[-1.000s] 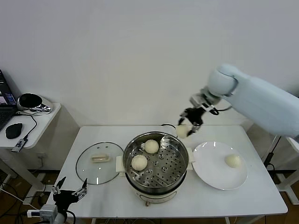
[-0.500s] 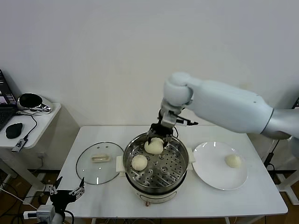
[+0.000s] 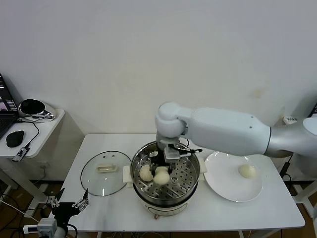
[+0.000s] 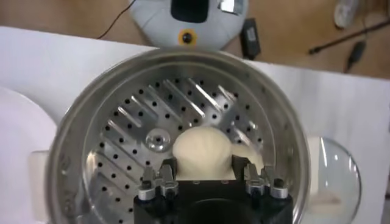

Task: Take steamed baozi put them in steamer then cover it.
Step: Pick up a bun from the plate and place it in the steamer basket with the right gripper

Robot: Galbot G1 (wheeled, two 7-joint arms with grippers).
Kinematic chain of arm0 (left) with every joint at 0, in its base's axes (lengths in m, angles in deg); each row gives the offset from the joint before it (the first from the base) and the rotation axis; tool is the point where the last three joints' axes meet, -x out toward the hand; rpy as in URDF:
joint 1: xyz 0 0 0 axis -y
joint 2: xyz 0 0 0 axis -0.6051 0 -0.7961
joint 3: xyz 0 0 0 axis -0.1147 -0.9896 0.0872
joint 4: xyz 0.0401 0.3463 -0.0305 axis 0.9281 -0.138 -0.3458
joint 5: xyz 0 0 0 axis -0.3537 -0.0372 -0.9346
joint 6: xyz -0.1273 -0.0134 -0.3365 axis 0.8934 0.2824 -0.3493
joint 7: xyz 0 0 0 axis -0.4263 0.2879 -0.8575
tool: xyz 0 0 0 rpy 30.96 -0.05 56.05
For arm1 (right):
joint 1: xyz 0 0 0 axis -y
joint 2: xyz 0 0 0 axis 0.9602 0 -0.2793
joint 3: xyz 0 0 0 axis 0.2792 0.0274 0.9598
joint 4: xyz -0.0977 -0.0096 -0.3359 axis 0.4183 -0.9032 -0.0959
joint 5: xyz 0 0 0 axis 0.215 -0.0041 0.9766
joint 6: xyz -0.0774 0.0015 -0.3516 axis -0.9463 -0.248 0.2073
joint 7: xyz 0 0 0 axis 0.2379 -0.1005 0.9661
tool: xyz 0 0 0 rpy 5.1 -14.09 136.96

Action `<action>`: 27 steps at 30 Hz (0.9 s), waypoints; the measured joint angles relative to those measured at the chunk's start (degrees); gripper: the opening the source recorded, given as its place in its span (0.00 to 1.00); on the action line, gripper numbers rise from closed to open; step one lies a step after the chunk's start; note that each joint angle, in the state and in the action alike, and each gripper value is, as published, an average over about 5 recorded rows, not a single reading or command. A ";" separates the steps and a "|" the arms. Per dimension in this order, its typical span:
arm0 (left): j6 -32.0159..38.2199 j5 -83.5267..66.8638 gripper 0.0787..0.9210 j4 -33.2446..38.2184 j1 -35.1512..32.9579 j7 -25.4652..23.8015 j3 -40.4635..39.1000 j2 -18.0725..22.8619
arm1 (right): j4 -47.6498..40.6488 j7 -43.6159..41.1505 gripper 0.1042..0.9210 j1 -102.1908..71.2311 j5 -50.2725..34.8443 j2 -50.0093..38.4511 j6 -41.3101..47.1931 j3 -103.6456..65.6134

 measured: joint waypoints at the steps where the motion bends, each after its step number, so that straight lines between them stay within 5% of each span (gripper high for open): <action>1: 0.00 0.00 0.88 0.01 0.01 0.00 -0.02 0.03 | 0.08 -0.05 0.56 -0.24 0.23 0.17 -0.09 0.08; 18: -0.01 -0.10 0.88 -0.92 0.43 0.04 -0.28 -0.09 | 2.00 -0.73 0.57 -2.50 1.39 0.11 0.86 0.64; 27: -0.01 0.03 0.88 -1.17 0.44 -0.08 -0.50 -0.13 | 2.73 -0.34 0.83 -2.50 1.56 -0.96 3.33 -0.51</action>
